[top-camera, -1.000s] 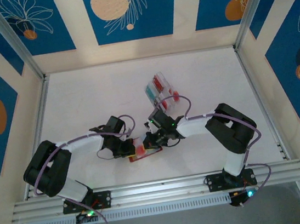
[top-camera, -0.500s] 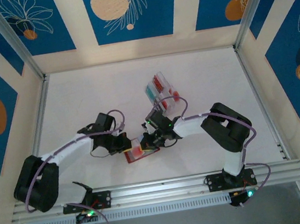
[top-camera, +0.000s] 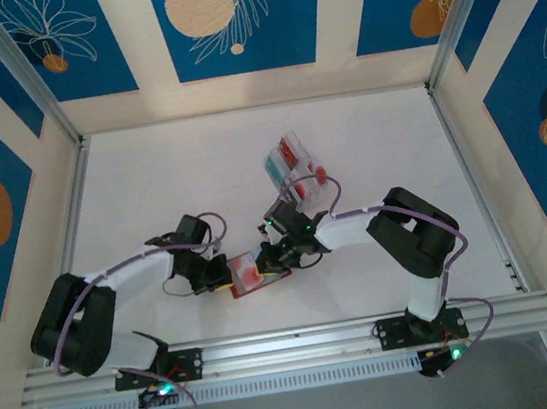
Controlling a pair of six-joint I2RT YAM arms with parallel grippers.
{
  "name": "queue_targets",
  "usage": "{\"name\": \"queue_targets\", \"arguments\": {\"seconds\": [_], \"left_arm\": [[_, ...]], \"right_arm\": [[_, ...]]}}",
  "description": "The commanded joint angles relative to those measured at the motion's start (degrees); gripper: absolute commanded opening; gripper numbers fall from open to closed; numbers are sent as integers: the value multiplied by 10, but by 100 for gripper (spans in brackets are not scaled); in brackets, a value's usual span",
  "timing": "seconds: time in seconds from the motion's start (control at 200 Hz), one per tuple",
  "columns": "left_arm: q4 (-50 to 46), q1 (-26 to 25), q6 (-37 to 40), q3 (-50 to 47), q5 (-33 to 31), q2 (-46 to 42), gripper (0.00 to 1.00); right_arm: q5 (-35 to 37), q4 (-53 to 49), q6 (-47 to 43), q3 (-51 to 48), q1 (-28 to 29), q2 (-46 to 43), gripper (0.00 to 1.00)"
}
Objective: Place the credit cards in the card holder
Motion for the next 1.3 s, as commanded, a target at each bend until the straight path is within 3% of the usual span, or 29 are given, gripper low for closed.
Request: {"name": "queue_targets", "arguments": {"seconds": [0.0, 0.77, 1.065, 1.295], "left_arm": [[23, 5, 15, -8, -3, 28, 0], [53, 0, 7, -28, -2, 45, 0], [52, -1, 7, -28, -13, 54, 0], [54, 0, 8, -32, -21, 64, 0]], "right_arm": [[18, -70, 4, -4, 10, -1, 0], [-3, -79, 20, 70, 55, 45, 4], [44, -168, -24, 104, 63, 36, 30], [97, -287, -64, 152, 62, 15, 40]]}}
